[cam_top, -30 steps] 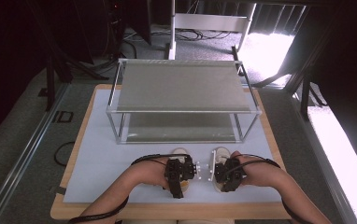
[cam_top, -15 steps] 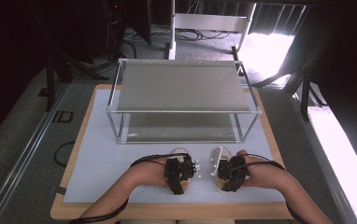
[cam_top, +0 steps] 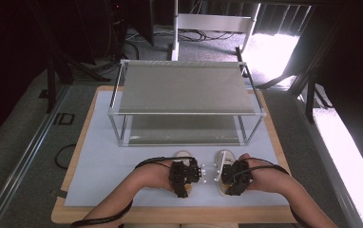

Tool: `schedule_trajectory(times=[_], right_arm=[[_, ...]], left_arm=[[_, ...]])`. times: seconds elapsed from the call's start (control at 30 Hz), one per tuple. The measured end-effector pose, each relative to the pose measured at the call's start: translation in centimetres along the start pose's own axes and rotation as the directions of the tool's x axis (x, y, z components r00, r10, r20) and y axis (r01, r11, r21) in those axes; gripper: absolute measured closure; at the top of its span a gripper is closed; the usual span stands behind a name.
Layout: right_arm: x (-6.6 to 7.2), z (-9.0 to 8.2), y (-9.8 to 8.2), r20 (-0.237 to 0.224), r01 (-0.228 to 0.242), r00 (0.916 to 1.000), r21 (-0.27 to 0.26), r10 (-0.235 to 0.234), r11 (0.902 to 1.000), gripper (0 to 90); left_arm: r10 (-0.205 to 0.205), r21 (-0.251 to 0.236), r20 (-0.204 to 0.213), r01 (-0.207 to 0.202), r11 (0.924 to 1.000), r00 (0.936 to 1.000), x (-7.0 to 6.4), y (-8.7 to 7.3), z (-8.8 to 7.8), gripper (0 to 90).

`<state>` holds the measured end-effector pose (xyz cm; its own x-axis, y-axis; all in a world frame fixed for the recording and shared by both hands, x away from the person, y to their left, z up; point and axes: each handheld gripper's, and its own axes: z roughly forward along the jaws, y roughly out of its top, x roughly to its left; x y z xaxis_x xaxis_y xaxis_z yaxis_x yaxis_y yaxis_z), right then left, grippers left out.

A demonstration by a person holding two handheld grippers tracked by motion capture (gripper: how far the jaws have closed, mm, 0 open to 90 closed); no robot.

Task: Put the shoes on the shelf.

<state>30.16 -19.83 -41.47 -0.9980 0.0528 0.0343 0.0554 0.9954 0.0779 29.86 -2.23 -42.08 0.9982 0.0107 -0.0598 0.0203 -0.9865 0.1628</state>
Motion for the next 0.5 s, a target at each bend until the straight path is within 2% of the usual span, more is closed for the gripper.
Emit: schedule_trajectory(times=[0.1, 0.23, 0.33, 0.47, 0.5], right_arm=[[-0.11, 0.53, 0.28, -0.035, 0.005, 0.9994, 0.022, -0.004, 0.9998, 70.7], [-0.24, 0.48, 0.55, -0.05, 0.033, 0.9983, 0.04, -0.031, 0.9986, 74.5], [-0.33, 0.45, 0.67, -0.073, 0.052, 0.9962, 0.041, -0.049, 0.9978, 76.5], [-0.18, 0.29, 0.68, -0.059, 0.066, 0.9963, 0.059, -0.063, 0.9961, 77.6], [-0.24, 0.2, 0.61, -0.06, 0.073, 0.9958, 0.058, -0.07, 0.9956, 77.8]], left_arm=[[0.019, 0.005, 0.014, -0.02, 0.9998, 0.9997, 0.06, 0.1, -0.01, 60.5], [0.048, -0.008, 0.07, -0.048, 0.9988, 0.9963, 0.22, -0.03, -0.03, 72.4], [0.073, -0.006, 0.066, -0.072, 0.9974, 0.9952, 0.07, 0.06, -0.08, 74.5], [0.088, -0.015, 0.059, -0.087, 0.996, 0.9943, 0.02, 0.05, -0.17, 75.7], [0.097, -0.016, 0.046, -0.097, 0.9952, 0.9942, 0.1, 0.07, -0.26, 75.7]])
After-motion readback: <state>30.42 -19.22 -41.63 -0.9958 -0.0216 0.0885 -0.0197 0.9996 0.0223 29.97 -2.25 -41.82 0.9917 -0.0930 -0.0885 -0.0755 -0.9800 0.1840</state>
